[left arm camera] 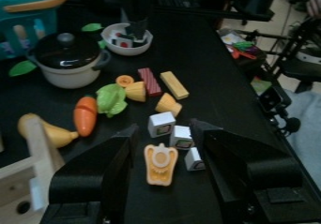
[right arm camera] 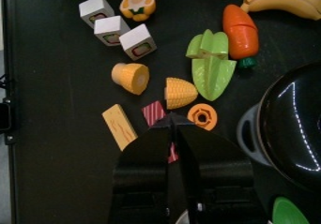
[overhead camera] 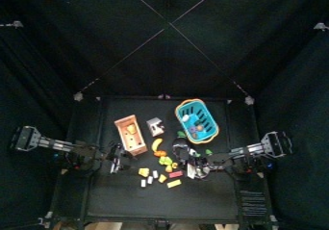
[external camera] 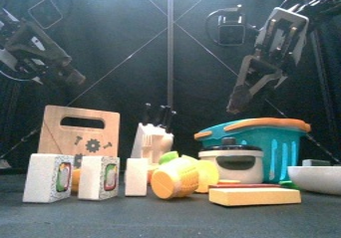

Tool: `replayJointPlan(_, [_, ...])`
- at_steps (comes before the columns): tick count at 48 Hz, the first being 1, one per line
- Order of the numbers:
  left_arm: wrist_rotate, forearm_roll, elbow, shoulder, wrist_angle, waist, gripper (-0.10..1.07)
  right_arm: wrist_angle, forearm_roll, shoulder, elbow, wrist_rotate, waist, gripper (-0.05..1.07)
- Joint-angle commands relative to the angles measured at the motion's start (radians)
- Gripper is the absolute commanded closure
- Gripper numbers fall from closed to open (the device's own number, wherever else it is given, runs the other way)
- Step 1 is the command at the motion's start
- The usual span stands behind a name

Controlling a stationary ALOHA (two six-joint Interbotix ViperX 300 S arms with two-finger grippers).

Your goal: Grab corn top

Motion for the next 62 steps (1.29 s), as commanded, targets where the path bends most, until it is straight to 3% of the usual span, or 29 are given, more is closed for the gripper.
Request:
replayJointPlan(1, [0.005,0.009,-0.041,0.060,-0.067,-0.040,0.11,-0.017,-0.008,0.000,-0.011,0.002,0.002,0.56])
replayJointPlan(8, [-0.002,0.017,-0.074,0.143,-0.110,-0.061,0.10,-0.025,-0.009,0.021,-0.006,0.000,0.002,0.50])
replayJointPlan(18, [0.003,-0.091,-0.147,0.262,-0.094,-0.069,0.10,-0.020,-0.011,0.048,-0.002,0.000,0.002,0.41])
replayJointPlan(27, [0.003,-0.120,-0.183,0.322,-0.064,-0.075,0.10,-0.034,-0.011,0.052,-0.006,0.002,0.009,0.39])
replayJointPlan(39, [0.011,-0.052,-0.173,0.322,-0.066,-0.080,0.10,-0.060,-0.009,0.106,-0.048,0.002,0.002,0.18])
replayJointPlan(45, [0.014,-0.067,-0.158,0.314,-0.066,-0.074,0.10,-0.044,-0.011,0.144,-0.071,0.002,0.002,0.08])
replayJointPlan(62, [0.012,-0.127,-0.115,0.299,-0.112,-0.071,0.10,0.100,-0.018,0.264,-0.190,-0.002,0.009,0.07])
